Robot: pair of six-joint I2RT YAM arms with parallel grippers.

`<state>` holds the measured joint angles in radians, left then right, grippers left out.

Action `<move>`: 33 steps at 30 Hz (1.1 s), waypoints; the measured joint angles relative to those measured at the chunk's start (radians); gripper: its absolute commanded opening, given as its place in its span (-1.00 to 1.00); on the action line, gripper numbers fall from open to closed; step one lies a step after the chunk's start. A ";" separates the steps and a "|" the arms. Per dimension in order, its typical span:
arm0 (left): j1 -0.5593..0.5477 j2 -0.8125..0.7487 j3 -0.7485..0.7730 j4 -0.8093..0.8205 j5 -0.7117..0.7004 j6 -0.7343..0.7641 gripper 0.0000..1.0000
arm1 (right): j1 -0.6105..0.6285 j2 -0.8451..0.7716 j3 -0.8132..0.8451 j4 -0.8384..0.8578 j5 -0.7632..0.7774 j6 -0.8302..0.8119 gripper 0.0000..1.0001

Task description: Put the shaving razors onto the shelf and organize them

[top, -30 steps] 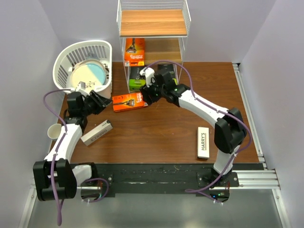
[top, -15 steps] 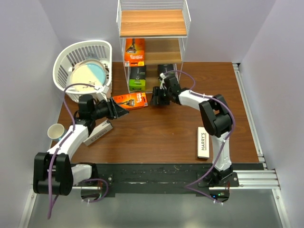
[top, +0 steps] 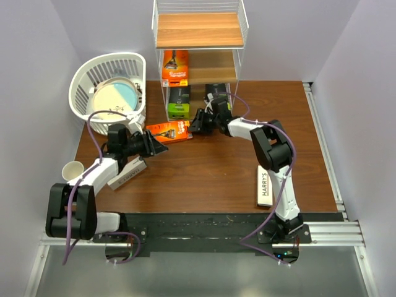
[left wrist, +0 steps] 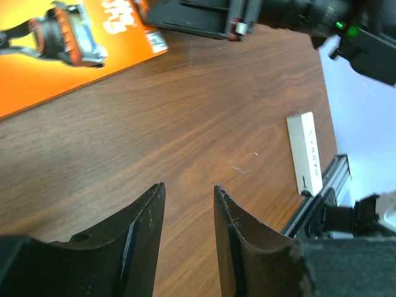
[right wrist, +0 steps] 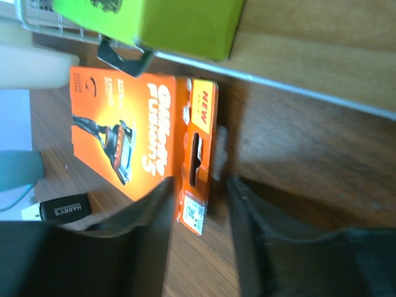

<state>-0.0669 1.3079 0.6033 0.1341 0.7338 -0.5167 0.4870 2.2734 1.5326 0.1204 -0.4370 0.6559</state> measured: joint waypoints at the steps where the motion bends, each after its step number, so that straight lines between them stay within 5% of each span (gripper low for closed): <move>1: -0.003 0.009 -0.002 0.000 -0.016 -0.010 -0.14 | 0.001 0.000 -0.005 0.003 -0.004 0.005 -0.47; 7: -0.040 0.069 -0.032 -0.012 -0.114 -0.048 -0.22 | 0.003 -0.009 -0.071 0.059 -0.037 0.043 -0.95; 25: -0.279 0.220 -0.024 0.016 -0.382 -0.131 -0.26 | 0.001 -0.475 -0.591 -0.010 0.000 0.048 -1.00; 33: -0.340 0.336 0.089 0.065 -0.465 -0.145 -0.23 | -0.001 -0.690 -0.789 -0.037 0.006 -0.032 -0.16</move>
<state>-0.4065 1.6440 0.6926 0.1993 0.2687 -0.6617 0.4862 1.5833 0.7433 0.0834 -0.4313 0.6239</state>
